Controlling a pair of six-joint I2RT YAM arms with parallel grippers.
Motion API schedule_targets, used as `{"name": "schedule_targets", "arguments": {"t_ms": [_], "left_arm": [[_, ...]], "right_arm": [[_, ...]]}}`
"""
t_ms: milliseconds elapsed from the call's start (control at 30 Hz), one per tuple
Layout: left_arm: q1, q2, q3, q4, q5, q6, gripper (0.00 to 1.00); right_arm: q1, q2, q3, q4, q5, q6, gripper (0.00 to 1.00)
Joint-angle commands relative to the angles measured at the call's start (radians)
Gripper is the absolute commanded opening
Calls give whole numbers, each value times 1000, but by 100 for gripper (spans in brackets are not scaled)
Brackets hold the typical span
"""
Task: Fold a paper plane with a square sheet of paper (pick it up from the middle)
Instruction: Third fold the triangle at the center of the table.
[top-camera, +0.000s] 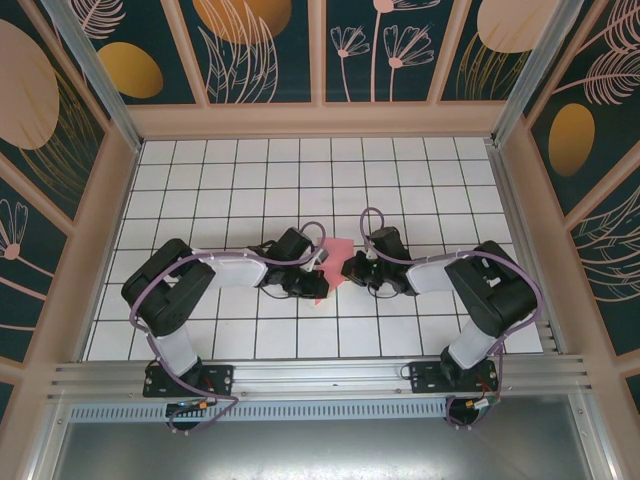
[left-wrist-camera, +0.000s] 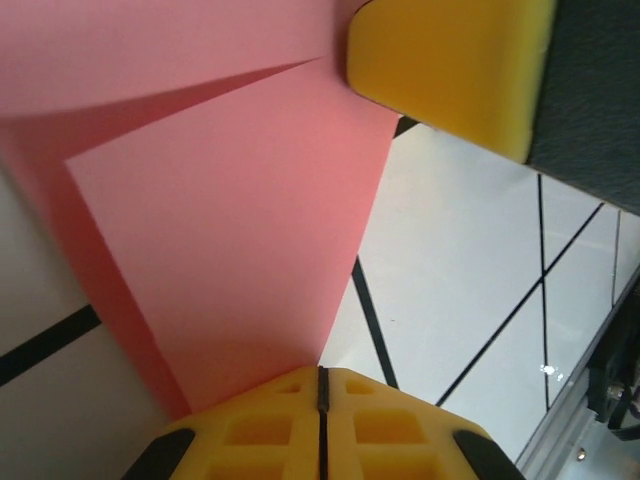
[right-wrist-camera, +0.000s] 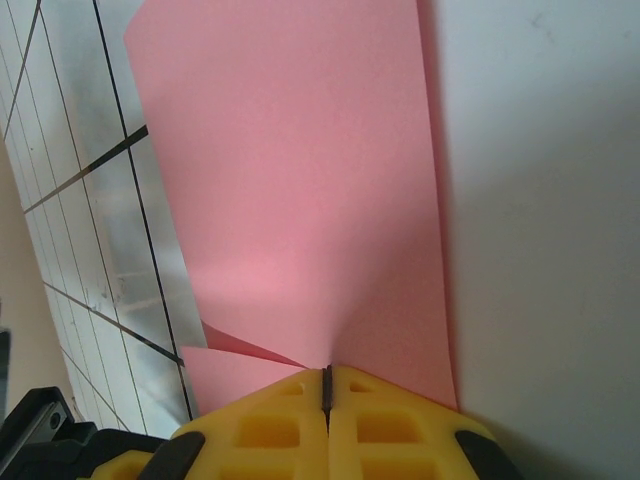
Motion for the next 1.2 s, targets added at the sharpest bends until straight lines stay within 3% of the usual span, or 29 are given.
{"name": "schedule_targets", "arguments": {"t_ms": [0,1167], "left_arm": [[-5,14,-2,-38,-29,30,10],[-4,-129,-153,-121,-93,69,8]], "right_arm": [[5,33,4,-81,51,-29,7],[3,63,25,-171,107,-61,5]]}}
